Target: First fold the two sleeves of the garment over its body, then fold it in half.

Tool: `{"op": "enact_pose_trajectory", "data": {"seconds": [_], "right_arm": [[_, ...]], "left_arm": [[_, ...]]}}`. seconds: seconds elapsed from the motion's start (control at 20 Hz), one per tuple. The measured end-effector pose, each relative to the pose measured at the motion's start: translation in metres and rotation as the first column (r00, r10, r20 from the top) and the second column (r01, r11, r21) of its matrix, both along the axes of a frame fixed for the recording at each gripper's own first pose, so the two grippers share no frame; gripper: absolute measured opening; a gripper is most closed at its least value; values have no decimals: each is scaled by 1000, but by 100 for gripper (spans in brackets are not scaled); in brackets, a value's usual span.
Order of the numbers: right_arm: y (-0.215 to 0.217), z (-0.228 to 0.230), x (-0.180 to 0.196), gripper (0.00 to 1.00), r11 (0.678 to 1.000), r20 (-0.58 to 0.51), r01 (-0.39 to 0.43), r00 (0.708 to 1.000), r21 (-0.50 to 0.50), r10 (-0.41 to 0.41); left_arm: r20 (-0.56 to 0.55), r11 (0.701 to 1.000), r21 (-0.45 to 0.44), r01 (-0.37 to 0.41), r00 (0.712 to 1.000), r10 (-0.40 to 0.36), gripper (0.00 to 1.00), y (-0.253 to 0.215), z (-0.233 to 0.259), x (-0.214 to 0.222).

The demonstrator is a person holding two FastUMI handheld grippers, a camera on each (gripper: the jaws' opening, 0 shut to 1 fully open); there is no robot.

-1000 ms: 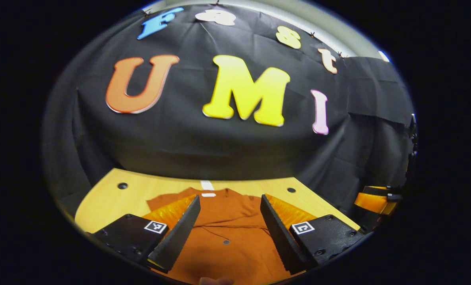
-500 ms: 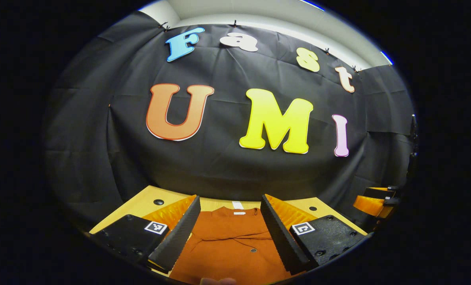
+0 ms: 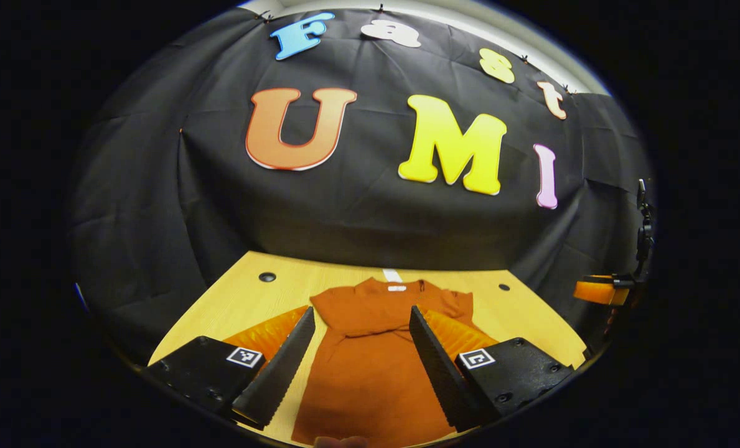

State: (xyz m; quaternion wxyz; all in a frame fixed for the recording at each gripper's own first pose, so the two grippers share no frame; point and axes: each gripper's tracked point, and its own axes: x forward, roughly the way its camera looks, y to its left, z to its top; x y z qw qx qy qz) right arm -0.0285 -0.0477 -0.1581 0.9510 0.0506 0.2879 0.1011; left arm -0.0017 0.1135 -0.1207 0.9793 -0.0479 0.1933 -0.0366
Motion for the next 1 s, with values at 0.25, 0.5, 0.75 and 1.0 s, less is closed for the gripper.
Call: {"op": "enact_pose_trajectory", "data": {"seconds": [0.25, 0.5, 0.75, 1.0], "right_arm": [[-28, -58, -36, 99, 999, -199, 34, 979, 3, -33], [-47, -120, -90, 100, 997, -377, 81, 923, -1, -75], [-45, -173, -132, 100, 995, -500, 91, 861, -30, -94], [-39, -201, -150, 100, 996, -547, 41, 834, -78, -77]], "left_arm": [[-292, 997, -52, 57, 954, -70, 99, 17, -95, -47], [-549, 993, -109, 36, 831, -91, 100, 44, -179, -121], [-632, 993, -113, 17, 770, -85, 99, 54, -208, -154], [-653, 989, -142, 38, 747, -123, 99, 40, -219, -166]]}}
